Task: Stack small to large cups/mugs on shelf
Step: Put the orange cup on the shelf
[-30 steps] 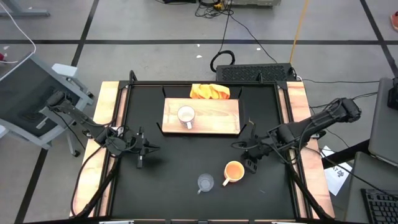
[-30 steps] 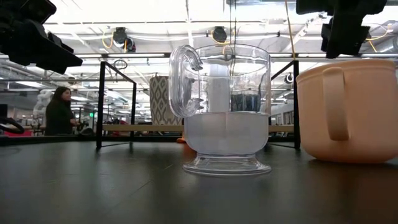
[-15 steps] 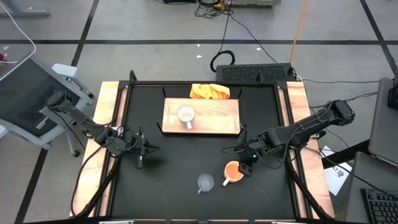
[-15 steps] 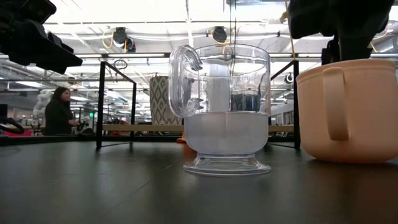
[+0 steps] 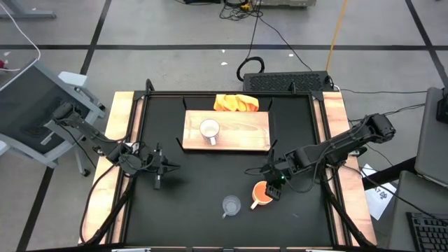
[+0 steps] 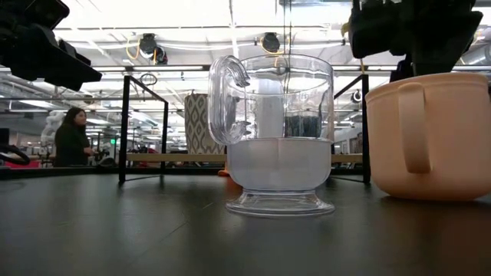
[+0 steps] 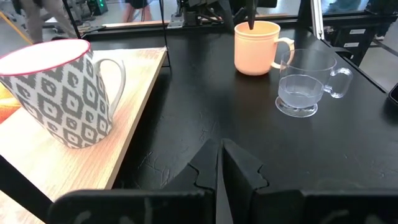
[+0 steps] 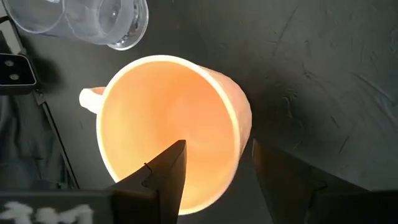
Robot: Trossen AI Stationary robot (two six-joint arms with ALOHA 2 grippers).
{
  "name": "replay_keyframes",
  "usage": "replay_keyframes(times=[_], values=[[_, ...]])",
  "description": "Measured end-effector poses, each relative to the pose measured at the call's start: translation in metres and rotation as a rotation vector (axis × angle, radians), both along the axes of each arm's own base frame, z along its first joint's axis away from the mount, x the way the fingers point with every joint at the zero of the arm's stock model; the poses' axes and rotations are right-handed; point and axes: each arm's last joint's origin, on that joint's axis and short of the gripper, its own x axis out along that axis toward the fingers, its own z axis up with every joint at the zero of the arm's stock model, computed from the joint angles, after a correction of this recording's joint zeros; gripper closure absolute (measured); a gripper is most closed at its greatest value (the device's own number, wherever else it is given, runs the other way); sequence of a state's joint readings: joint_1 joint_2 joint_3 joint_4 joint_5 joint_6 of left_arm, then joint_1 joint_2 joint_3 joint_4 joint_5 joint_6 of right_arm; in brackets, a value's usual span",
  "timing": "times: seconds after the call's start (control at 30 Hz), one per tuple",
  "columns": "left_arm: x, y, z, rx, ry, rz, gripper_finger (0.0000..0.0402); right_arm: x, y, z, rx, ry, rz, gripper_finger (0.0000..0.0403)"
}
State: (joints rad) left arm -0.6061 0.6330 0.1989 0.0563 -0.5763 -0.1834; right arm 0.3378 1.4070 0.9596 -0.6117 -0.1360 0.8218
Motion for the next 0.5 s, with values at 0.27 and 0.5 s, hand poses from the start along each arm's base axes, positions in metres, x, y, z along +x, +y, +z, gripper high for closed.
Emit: replay_keyframes(times=[0.27, 0.5], values=[[0.0, 0.0, 0.0, 0.002, 0.001, 0.0, 0.0378, 0.0, 0.0, -0.003, -0.008, 0.018, 0.003, 0.0238], [0.0, 0.0, 0.0, 0.006, 0.001, -0.002, 0.0378, 0.004, 0.001, -0.012, -0.026, 0.047, 0.021, 0.0281]])
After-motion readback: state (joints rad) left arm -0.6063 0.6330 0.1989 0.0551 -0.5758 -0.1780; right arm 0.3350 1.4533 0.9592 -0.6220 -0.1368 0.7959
